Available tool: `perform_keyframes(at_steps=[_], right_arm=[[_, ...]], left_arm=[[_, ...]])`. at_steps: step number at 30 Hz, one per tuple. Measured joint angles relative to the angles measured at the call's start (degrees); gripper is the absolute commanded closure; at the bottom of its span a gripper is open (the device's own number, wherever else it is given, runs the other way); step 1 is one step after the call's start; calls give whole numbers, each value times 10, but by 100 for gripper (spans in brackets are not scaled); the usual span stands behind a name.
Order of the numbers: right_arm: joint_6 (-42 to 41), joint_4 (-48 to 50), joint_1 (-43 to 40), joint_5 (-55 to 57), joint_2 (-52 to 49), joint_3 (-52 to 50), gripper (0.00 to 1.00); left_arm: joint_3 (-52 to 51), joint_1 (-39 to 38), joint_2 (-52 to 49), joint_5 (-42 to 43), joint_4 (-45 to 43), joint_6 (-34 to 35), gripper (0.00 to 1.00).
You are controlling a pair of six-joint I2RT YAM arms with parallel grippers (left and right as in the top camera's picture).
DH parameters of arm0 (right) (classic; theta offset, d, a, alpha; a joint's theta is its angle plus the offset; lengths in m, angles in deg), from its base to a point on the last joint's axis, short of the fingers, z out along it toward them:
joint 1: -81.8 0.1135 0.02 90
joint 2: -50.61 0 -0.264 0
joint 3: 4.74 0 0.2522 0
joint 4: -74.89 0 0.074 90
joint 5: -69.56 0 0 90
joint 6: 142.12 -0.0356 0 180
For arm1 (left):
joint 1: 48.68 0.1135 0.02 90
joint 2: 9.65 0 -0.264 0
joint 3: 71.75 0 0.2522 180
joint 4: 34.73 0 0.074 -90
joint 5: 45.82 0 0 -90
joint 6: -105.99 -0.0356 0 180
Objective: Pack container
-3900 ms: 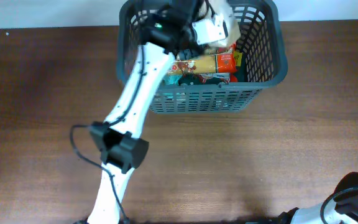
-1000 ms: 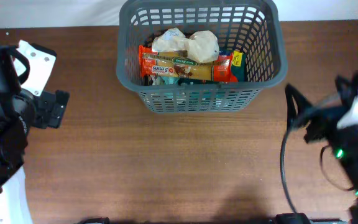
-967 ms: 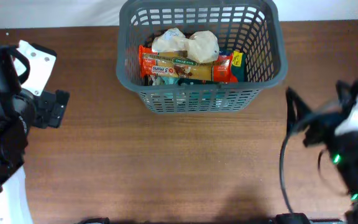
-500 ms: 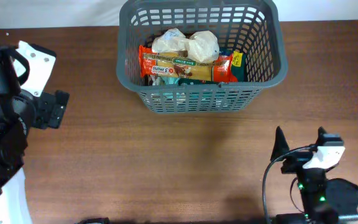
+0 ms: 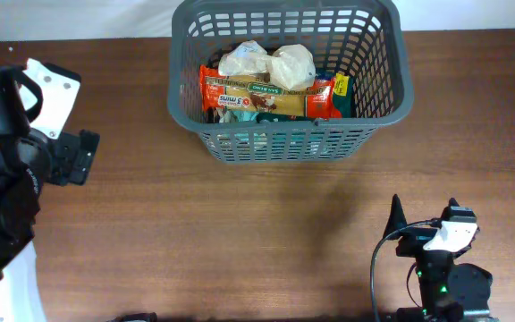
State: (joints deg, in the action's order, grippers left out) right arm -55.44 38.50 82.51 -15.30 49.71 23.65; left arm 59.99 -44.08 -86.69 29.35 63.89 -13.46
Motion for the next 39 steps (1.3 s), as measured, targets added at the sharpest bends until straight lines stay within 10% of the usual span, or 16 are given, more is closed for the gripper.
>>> perform_keyframes(at_steps=[39], right_arm=[[1,4,0,0,0,-75,1]], left_arm=[[0,0,0,0,0,0,1]])
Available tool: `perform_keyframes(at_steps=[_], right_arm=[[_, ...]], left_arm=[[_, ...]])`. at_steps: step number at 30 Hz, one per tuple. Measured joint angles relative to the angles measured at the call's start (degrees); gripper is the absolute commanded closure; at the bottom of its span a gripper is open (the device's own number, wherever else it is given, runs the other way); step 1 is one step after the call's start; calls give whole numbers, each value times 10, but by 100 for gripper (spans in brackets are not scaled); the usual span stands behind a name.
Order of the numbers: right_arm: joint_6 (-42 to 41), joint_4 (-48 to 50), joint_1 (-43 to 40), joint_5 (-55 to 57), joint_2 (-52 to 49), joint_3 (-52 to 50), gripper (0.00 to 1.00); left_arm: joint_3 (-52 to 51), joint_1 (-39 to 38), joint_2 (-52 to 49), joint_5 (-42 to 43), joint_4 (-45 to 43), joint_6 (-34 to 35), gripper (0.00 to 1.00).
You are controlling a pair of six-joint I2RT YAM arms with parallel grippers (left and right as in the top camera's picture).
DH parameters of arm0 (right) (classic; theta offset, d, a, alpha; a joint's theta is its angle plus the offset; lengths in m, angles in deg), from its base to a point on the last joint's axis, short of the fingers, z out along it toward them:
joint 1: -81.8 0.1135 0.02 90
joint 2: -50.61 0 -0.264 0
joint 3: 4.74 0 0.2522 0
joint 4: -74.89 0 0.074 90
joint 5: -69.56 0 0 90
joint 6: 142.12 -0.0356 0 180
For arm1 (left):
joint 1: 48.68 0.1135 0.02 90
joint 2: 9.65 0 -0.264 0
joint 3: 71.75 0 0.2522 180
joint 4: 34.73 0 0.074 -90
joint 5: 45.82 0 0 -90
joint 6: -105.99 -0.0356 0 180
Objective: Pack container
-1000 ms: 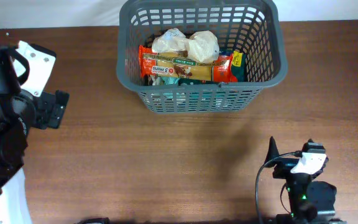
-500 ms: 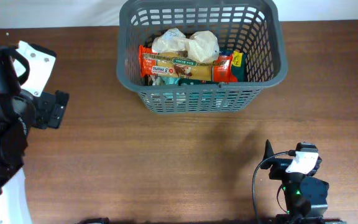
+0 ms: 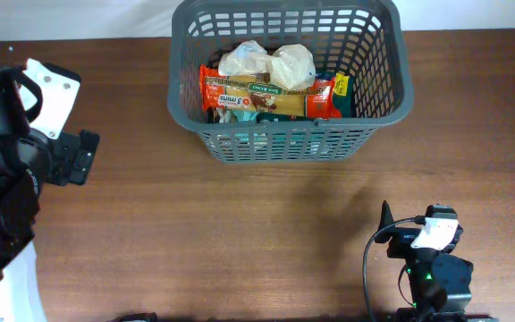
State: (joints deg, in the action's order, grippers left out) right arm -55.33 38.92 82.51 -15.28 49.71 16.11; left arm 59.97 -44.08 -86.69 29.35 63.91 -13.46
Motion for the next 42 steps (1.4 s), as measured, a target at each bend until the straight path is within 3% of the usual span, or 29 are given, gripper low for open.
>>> perform_keyframes(at_steps=[6,9,13,16,23,27,33,42], right_arm=[[0,0,0,0,0,0,1],[0,0,0,0,1,0,1],[0,2,0,0,1,-1,1],[0,3,0,2,1,-2,1],[0,4,0,2,1,-2,1],[0,3,0,2,1,-2,1],[0,3,0,2,1,-2,1],[0,3,0,2,1,-2,1]], left_arm=[[-28,0,32,0,-3,0,1],[-104,0,101,0,-10,0,1],[-288,0,252,1,-41,0,1],[-435,1,366,36,-163,2,1],[-774,1,562,225,-523,2,1],[-883,1,636,294,-631,2,1],[-990,-23,696,331,-743,2,1],[-1064,-52,749,342,-782,2,1]])
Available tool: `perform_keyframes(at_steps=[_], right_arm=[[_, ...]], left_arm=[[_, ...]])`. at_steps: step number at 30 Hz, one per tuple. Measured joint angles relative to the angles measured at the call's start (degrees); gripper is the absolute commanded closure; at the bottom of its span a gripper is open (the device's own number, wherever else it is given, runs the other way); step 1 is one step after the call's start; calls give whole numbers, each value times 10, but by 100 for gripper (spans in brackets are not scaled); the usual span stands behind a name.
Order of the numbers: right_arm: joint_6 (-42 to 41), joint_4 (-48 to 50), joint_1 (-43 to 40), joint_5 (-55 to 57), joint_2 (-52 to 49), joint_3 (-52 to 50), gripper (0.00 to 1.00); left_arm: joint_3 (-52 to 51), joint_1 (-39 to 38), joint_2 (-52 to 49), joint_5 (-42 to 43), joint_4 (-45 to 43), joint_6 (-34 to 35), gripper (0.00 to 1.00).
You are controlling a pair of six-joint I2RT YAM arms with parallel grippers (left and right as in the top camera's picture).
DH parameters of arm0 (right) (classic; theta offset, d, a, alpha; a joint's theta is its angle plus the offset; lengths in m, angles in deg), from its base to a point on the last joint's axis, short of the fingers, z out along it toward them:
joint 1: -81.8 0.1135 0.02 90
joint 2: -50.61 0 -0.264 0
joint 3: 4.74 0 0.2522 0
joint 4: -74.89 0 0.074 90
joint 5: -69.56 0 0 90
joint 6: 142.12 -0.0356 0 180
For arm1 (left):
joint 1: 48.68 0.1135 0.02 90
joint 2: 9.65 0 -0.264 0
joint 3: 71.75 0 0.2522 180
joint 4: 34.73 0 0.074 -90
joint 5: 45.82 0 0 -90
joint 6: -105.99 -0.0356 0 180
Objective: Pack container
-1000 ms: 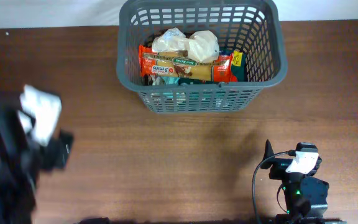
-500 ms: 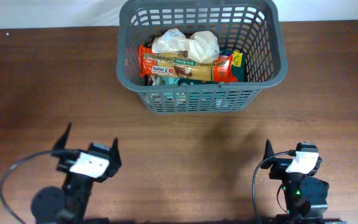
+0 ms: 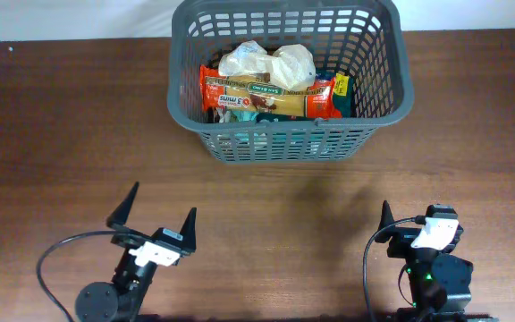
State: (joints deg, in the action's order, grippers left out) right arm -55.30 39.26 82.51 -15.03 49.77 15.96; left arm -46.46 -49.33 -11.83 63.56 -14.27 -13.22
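Observation:
A grey plastic basket [image 3: 240, 148] stands at the back middle of the table. Inside it lie an orange snack pack [image 3: 266, 97], two pale crumpled bags [image 3: 271, 63] and a green pack [image 3: 340, 88]. My left gripper [image 3: 162, 207] sits low at the front left, open and empty, its two dark fingers spread toward the basket. At the front right is my right gripper [image 3: 409, 222], with nothing in it. One dark finger [image 3: 384, 217] stands well off to the side, while the other is hidden under the white wrist part.
The brown wooden table [image 3: 275, 215] stretches between the basket and both grippers. Black cables [image 3: 52, 268] loop beside each arm base near the front edge. No loose items show on the tabletop outside the basket.
The left arm was raised large at the left edge of the view. It now rests low at the front left with its gripper open. The right arm and the basket have not moved.
At first the left arm loomed at the left edge and the right gripper sat at the front right with both fingers showing. Then the right gripper stood slightly further left and lower. Now the left arm is down at the front left; the basket's contents are unchanged throughout.

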Motion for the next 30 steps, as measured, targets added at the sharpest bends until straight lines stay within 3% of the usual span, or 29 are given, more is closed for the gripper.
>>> perform_keyframes(at_steps=[30], right_arm=[[0,0,0,0,0,0,1]], left_arm=[[-98,-4,13,2,-27,0,1]])
